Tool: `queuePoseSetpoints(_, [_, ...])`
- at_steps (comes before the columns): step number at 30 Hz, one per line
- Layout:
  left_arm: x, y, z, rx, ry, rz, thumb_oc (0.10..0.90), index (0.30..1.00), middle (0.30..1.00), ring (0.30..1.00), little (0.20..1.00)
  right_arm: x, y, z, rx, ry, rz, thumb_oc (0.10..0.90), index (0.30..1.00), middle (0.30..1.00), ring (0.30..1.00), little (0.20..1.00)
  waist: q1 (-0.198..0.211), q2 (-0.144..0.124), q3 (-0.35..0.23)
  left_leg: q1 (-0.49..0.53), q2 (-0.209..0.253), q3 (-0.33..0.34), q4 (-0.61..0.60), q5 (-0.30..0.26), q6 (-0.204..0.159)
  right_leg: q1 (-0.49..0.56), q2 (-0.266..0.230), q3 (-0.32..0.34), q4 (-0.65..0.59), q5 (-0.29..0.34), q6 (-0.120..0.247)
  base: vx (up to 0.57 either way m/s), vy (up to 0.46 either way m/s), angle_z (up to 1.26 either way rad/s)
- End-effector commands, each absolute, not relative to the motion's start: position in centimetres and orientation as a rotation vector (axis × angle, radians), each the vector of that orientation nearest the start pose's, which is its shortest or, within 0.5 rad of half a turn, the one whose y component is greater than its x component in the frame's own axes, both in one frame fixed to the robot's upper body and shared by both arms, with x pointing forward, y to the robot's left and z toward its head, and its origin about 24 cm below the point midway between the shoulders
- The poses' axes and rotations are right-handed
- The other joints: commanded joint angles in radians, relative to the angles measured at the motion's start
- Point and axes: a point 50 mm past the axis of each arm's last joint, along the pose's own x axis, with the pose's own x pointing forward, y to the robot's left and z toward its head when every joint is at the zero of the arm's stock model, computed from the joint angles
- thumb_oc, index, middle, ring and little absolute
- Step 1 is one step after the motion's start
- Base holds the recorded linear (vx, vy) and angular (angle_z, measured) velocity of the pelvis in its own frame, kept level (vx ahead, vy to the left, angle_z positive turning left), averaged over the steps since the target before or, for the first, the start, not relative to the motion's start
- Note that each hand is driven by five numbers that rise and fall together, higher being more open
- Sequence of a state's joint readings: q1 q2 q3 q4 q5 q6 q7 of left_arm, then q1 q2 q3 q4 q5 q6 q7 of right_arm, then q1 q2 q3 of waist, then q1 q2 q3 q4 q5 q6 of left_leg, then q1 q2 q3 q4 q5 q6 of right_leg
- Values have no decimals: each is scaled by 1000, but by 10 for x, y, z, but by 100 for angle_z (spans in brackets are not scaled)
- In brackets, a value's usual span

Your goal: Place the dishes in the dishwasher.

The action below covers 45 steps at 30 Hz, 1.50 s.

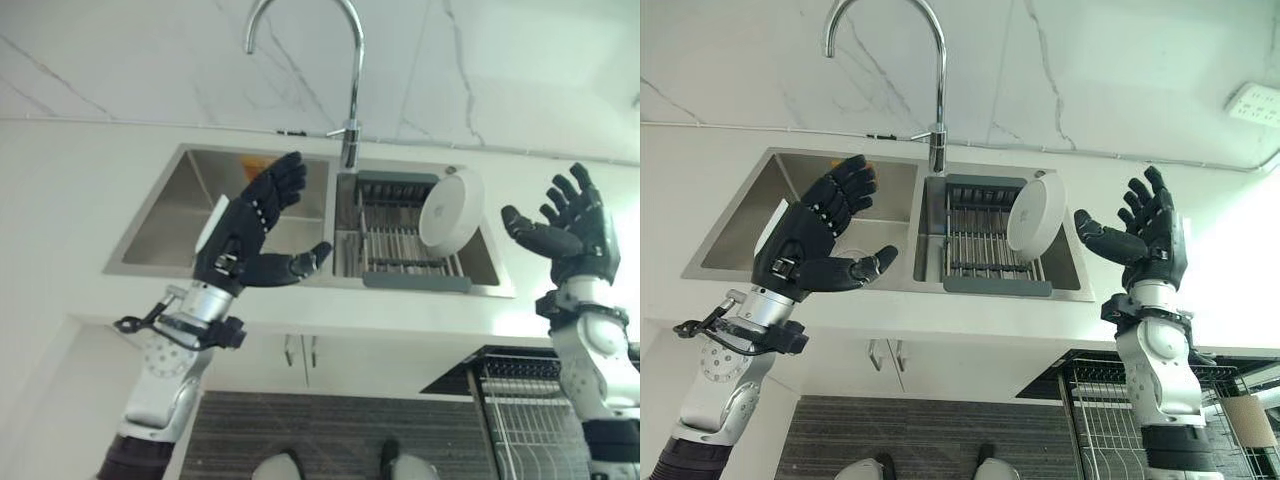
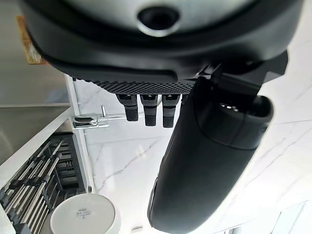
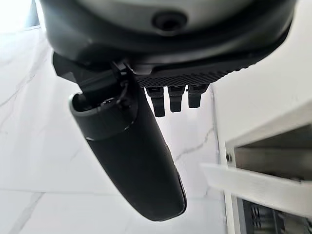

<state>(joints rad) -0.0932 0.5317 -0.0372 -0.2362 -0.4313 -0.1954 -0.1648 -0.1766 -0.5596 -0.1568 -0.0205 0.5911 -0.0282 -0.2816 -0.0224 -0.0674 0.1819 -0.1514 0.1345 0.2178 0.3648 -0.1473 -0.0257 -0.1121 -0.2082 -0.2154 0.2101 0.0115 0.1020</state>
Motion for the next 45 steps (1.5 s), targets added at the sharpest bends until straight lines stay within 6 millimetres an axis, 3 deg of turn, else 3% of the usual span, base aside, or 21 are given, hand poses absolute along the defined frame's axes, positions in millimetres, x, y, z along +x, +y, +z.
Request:
queuePoseSetpoints(1, [249, 182, 189, 61, -671, -409, 800, 900, 900, 900, 900, 286, -288, 207, -4, -521, -326, 800, 900, 900, 900, 900, 24, -1, -88, 93, 40, -35, -65, -58, -50, 19, -40, -16, 90, -102, 69, 7, -11, -8])
queuePoseSetpoints(8, [254, 177, 185, 61, -637, -435, 800, 900, 900, 900, 900, 302, -278, 193, 132, -425, -191, 800, 900, 900, 900, 900, 34, 5, -97, 97, 43, -37, -65, -56, -57, 32, -37, -27, 90, -113, 63, 3, -9, -3])
queuePoseSetpoints(14, [257, 175, 185, 61, -634, -440, 800, 900, 900, 900, 900, 312, -274, 186, 132, -360, -158, 800, 900, 900, 900, 900, 43, 9, -97, 97, 45, -39, -65, -53, -62, 38, -35, -34, 90, -120, 59, 0, 0, 0])
queuePoseSetpoints(22, [259, 177, 181, 63, -606, -431, 800, 900, 900, 900, 900, 326, -284, 173, 113, -253, -184, 800, 900, 900, 900, 900, 64, 15, -98, 94, 45, -51, -65, -47, -71, 53, -31, -50, 90, -132, 51, 3, 0, 3])
queuePoseSetpoints(45, [260, 177, 181, 60, -605, -417, 800, 900, 900, 900, 900, 334, -294, 162, 104, -182, -236, 800, 900, 900, 900, 900, 76, 27, -97, 97, 46, -56, -65, -40, -75, 68, -25, -57, 90, -142, 44, 2, 0, 1])
